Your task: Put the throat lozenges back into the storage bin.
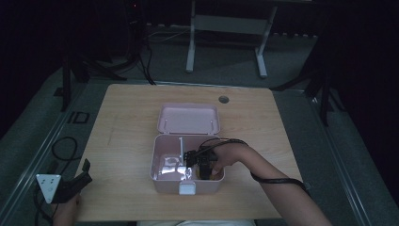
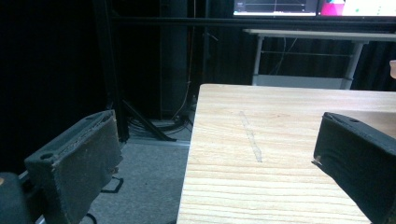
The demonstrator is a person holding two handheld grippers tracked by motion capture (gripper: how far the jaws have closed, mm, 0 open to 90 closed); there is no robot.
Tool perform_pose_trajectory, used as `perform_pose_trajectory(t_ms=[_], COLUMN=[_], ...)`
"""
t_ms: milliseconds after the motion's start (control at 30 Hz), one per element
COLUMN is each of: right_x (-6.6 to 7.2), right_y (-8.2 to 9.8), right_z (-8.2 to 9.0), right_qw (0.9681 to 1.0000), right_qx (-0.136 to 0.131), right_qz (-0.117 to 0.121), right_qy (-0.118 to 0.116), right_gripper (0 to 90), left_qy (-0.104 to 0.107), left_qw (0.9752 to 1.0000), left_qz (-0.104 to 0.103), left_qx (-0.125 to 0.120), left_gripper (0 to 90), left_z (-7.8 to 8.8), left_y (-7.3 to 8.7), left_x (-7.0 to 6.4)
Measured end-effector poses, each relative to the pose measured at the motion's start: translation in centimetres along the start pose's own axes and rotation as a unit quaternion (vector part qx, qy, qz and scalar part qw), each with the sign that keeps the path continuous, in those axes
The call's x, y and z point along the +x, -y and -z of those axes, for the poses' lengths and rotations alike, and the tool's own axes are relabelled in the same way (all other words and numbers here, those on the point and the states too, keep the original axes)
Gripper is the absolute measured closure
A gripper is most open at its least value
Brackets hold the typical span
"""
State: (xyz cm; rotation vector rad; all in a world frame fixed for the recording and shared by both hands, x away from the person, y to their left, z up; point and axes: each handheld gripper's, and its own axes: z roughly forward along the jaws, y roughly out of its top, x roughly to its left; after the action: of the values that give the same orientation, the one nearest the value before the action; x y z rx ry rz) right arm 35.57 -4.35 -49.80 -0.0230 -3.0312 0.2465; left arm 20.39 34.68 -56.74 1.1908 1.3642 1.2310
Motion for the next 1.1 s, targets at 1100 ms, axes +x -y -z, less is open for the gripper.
perform_pose_trajectory(t_ms=[1100], right_x=[0.4], right_y=[6.4], right_z=[9.4], right_qw=[0.9864], right_qx=[-0.158], right_qz=[-0.031], right_qy=[0.032], right_gripper=[11.3], left_qy=[0.003], left_qw=[1.0000], left_qz=[0.001], left_qx=[0.000], left_gripper=[1.1], left_z=[0.0], left_y=[0.0], left_x=[0.0])
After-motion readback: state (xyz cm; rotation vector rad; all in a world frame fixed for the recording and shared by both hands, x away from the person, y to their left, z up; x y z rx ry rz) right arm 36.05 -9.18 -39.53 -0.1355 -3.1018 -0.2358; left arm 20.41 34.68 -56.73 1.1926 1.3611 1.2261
